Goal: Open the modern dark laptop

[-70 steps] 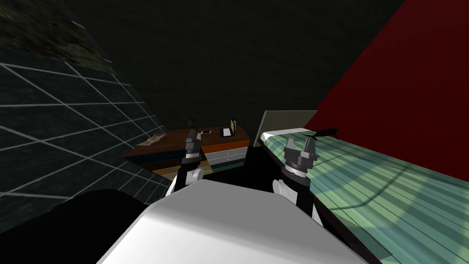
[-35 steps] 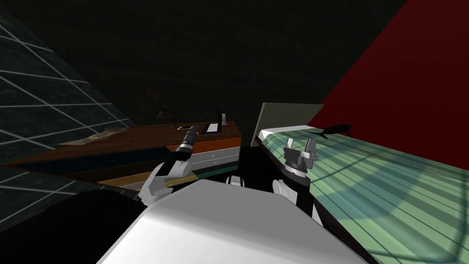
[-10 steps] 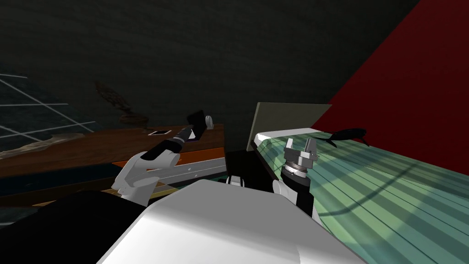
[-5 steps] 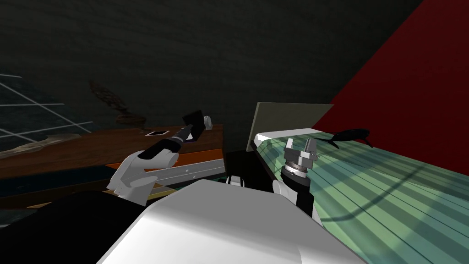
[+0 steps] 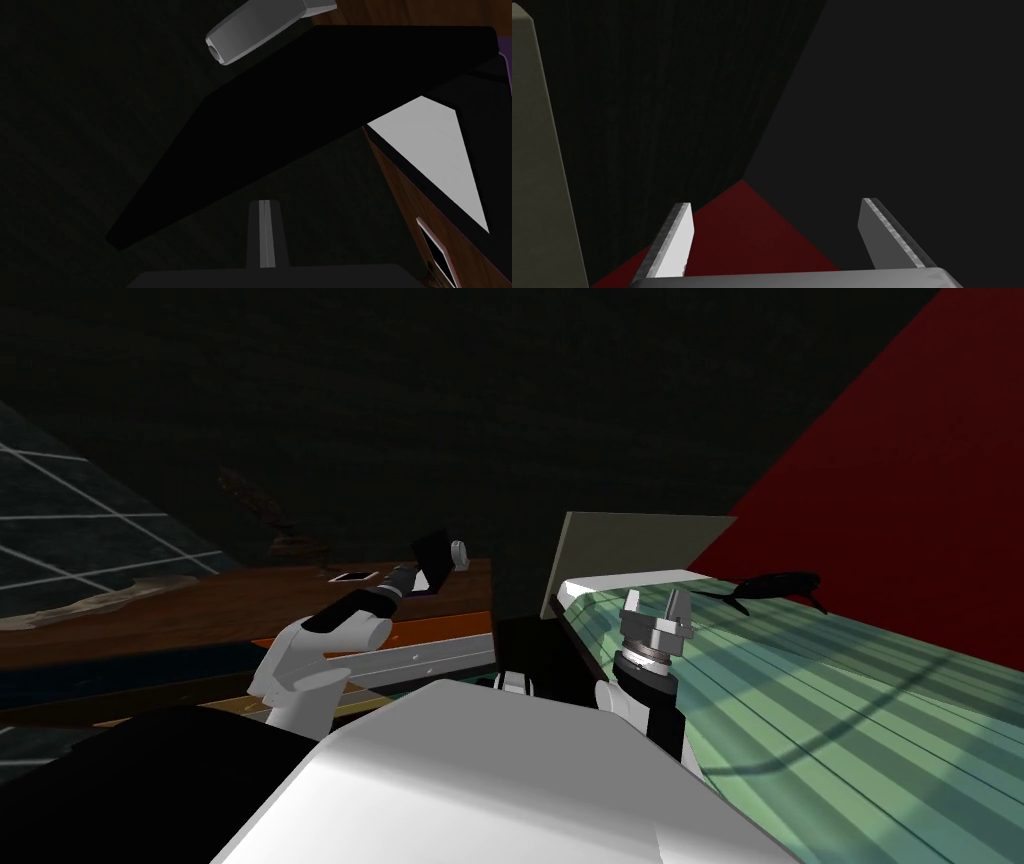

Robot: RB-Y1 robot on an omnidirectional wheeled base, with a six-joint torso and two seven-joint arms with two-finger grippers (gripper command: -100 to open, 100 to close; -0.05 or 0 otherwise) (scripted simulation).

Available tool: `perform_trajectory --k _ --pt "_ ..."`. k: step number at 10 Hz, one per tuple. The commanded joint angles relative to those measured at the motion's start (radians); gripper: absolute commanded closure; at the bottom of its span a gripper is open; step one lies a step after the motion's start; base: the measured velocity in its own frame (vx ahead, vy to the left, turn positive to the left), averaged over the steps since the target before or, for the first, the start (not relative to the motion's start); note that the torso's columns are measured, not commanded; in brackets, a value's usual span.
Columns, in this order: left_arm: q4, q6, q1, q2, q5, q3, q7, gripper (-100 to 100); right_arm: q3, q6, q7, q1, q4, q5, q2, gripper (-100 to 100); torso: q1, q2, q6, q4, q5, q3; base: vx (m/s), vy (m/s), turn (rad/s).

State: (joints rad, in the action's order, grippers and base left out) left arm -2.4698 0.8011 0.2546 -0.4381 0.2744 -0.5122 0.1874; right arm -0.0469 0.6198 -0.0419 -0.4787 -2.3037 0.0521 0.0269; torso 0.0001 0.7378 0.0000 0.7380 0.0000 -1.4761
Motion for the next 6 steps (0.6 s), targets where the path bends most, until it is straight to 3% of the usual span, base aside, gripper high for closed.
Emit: perform_trajectory --k 1,4,5,6 --pt "0.016 0.004 -0.029 0.025 0.031 -0.009 -0.050 100 0.000 0.000 0.000 0.000 0.000 0.000 0.000 0 0.000 0.000 0.000 0.000 0.000 0.000 -0.026 0.042 0.035" --pt "0.032 0.009 -0.060 0.053 0.065 -0.018 -0.105 100 0.000 0.000 0.000 0.000 0.000 0.000 0.000 0 0.000 0.000 0.000 0.000 0.000 0.000 -0.017 0.042 0.033" --pt "0.029 0.009 -0.054 0.047 0.057 -0.016 -0.091 100 0.000 0.000 0.000 0.000 0.000 0.000 0.000 0 0.000 0.000 0.000 0.000 0.000 0.000 -0.006 0.017 0.005" --pt "0.020 0.021 -0.044 0.023 0.043 -0.020 -0.068 -100 0.000 0.000 0.000 0.000 0.000 0.000 0.000 0 -0.001 0.000 0.000 0.000 0.000 0.000 0.005 -0.021 -0.085"
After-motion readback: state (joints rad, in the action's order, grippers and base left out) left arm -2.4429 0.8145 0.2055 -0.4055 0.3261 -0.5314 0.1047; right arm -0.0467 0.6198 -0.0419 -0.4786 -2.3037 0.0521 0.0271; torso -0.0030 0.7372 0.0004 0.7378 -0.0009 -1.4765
